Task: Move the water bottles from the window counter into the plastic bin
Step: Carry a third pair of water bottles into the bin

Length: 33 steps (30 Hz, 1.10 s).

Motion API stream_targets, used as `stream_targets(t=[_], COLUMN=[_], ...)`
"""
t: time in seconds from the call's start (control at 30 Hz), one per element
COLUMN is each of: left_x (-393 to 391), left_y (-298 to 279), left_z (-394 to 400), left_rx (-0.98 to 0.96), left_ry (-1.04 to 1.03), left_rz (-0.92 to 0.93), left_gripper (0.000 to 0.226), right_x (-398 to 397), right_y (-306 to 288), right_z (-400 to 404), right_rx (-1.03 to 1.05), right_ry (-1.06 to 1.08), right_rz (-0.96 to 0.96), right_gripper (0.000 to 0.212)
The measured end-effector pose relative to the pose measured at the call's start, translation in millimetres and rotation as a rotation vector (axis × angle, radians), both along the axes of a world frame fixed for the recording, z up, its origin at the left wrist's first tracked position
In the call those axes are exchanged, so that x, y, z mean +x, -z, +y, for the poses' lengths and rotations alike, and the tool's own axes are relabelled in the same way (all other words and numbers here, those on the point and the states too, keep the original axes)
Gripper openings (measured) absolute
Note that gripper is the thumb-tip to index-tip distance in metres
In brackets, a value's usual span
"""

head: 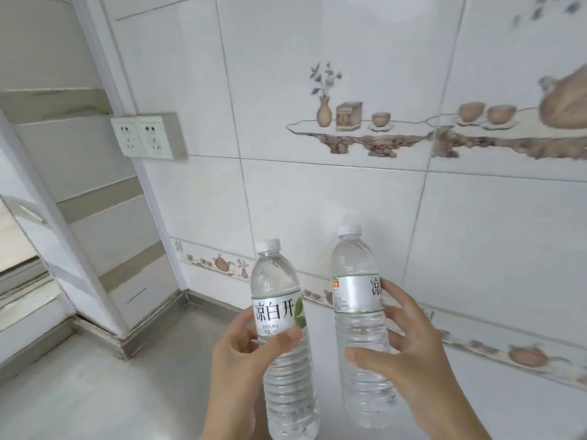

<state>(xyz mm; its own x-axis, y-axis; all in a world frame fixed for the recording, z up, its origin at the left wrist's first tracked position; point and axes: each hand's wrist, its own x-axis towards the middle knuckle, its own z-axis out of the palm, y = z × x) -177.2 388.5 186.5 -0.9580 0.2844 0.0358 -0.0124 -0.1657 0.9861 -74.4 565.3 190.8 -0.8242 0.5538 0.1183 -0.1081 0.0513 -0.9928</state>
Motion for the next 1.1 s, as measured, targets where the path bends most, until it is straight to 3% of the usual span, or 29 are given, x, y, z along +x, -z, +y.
stream_targets(t=[0.57,0.7,1.1], left_x=[194.3,235.9,305.9], left_y=[24.4,22.4,36.0], left_z=[224.0,270.3,433.5], left_rx=[-0.047,-0.04,-0.12], left_ry=[0.369,0.487,0.778], left_rz=[-0.083,-0.081,-0.007], left_gripper=[0.074,0.067,0.07], right_x=[244.6,295.5,396.4], right_y=[13.3,13.1,28.8], right_z=[175.4,208.8,313.8], right_rx=[-0.021,-0.024,-0.108], right_ry=[0.347,0.452,0.807], right_rz=[0.006,-0.027,0.011], right_gripper=[0.096,0.098,0.105])
